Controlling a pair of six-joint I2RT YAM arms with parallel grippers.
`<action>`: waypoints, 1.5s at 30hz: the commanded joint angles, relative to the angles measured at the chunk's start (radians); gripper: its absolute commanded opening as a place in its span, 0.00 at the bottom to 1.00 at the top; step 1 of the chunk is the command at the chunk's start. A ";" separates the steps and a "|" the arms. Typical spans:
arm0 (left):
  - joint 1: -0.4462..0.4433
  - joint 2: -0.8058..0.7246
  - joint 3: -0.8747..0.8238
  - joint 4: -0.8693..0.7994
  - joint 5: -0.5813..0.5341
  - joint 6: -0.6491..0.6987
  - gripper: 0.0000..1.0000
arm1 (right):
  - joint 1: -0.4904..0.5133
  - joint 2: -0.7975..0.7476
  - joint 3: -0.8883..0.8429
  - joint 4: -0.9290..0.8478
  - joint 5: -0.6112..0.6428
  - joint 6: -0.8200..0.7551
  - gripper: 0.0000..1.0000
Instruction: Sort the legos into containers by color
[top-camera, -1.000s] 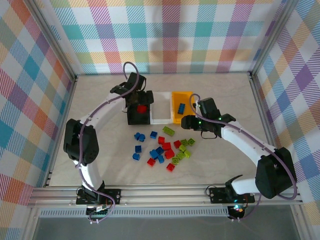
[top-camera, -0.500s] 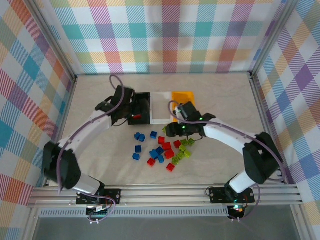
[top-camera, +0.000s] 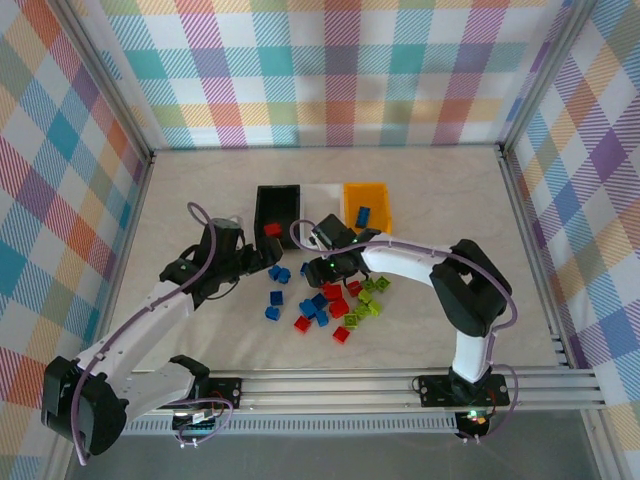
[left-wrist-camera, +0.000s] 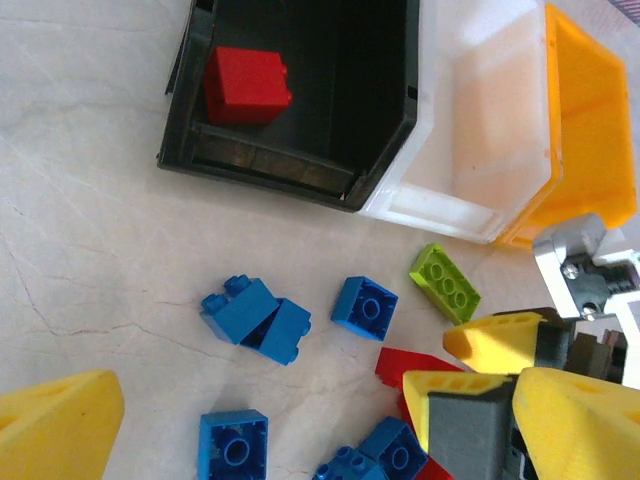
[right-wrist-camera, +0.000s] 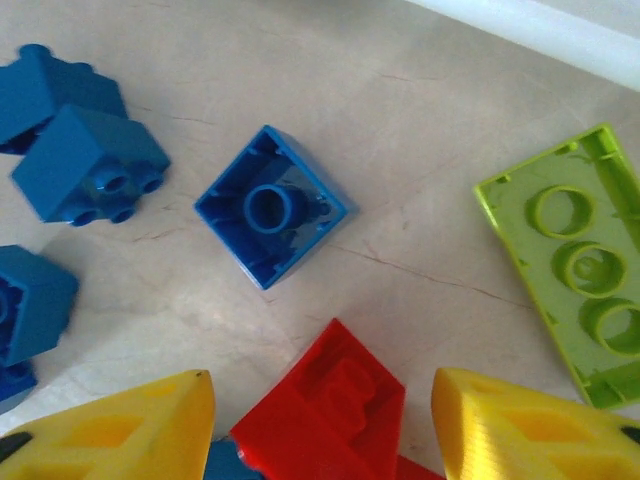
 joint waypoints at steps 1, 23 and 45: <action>0.011 -0.012 -0.020 0.024 0.015 -0.020 1.00 | 0.008 0.025 0.021 -0.021 0.029 -0.026 0.56; 0.013 -0.107 -0.090 -0.041 -0.057 -0.043 1.00 | 0.007 -0.054 0.219 -0.011 -0.018 -0.035 0.16; 0.011 -0.130 -0.166 -0.052 0.065 -0.047 0.96 | -0.081 0.562 1.138 -0.187 -0.092 0.005 0.48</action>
